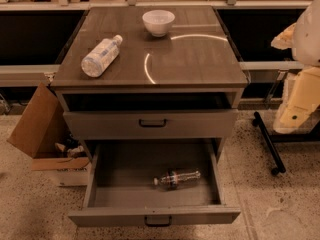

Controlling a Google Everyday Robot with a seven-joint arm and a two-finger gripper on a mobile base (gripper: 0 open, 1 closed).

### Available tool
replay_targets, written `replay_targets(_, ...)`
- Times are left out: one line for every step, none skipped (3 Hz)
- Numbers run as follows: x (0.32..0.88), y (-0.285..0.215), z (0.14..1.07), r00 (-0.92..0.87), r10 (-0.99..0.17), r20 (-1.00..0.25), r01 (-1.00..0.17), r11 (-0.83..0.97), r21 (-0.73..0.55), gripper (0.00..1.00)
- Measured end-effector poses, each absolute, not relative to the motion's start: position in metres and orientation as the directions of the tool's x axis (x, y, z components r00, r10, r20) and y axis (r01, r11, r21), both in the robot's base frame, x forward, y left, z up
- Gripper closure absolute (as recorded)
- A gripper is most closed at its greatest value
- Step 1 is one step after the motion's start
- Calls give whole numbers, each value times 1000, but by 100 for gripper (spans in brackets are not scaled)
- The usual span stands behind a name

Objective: Pick water bottle from middle drawer and place on counter

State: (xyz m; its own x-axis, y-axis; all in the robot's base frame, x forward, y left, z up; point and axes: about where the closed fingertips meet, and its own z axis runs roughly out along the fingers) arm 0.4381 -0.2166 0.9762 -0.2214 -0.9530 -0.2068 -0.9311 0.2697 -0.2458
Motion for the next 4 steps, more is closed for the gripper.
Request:
replay_targets(438, -217, 976, -221, -953, -207, -931, 270, -246, 0)
replay_targets(433, -199, 941, -203, -938, -282, -945, 263, -194, 0)
replay_targets(422, -167, 881, -210, -875, -437, -957, 276, -93, 0)
replay_targets(422, -167, 881, -209, -875, -436, -957, 276, -94, 0)
